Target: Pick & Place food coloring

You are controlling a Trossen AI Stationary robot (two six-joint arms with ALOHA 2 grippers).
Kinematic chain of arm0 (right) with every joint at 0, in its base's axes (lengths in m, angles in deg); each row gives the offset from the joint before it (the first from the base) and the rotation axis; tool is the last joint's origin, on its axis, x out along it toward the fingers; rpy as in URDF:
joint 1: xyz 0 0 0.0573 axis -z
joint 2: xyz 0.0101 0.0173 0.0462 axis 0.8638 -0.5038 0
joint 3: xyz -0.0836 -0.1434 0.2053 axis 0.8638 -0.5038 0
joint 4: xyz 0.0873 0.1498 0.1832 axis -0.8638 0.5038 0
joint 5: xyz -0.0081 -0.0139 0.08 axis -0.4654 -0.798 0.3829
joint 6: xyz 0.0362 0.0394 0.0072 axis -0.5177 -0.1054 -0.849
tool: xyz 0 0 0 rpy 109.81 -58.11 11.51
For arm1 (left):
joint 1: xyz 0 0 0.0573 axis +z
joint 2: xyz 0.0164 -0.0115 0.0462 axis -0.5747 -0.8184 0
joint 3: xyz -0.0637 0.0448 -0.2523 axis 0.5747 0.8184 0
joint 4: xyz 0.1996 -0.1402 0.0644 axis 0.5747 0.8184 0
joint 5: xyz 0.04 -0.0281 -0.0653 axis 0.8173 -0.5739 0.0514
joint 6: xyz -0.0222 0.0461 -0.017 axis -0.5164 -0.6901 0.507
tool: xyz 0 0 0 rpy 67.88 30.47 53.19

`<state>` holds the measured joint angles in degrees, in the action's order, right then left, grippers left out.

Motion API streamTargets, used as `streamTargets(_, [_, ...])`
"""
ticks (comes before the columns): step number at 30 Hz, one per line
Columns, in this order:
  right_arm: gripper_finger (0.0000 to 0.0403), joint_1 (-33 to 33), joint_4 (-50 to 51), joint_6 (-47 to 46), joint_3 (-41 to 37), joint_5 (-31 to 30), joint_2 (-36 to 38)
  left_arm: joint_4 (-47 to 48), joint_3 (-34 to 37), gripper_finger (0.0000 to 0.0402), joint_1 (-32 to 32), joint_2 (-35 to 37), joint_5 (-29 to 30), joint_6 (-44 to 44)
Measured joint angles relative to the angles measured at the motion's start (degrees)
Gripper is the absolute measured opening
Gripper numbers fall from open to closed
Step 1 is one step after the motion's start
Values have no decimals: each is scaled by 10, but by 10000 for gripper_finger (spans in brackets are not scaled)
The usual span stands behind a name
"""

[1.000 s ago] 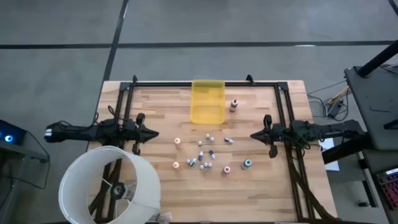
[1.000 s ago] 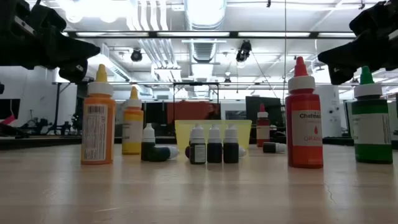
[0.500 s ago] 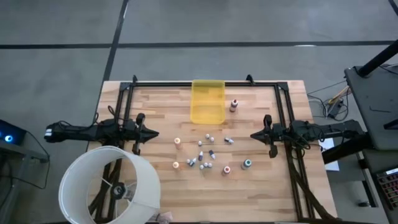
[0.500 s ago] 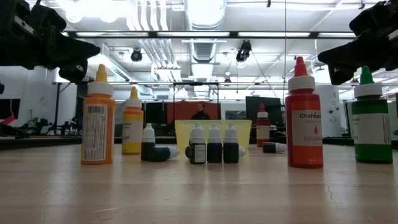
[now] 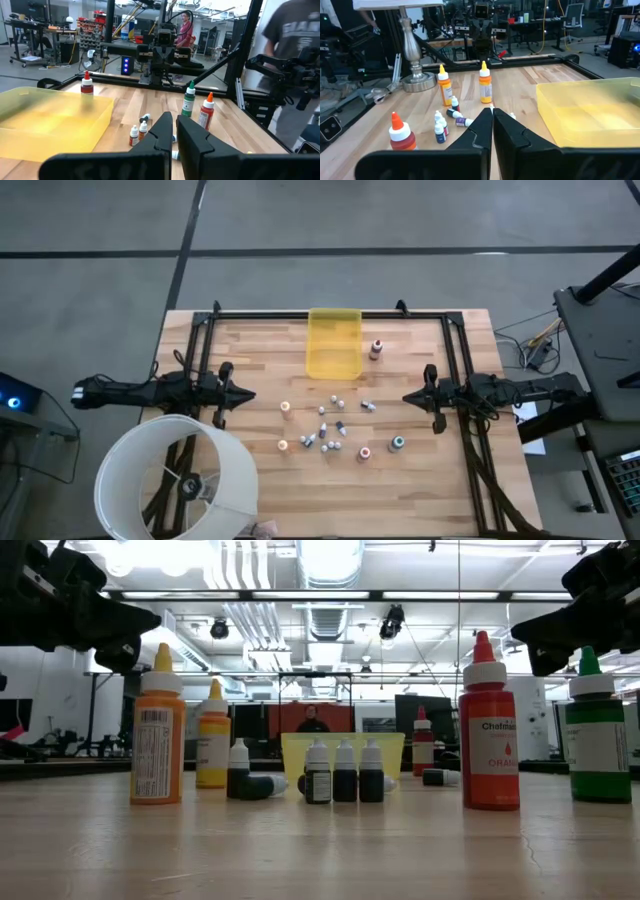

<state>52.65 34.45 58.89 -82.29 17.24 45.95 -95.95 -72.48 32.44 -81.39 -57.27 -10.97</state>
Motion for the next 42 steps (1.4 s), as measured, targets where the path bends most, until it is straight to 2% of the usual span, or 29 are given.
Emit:
streamTargets(39, [9,0,-2,0,0,0,0,0,0,0,0,0,0,0])
streamTargets(42, [9,0,-22,-3,0,-18,0,0,0,0,0,0,0,0])
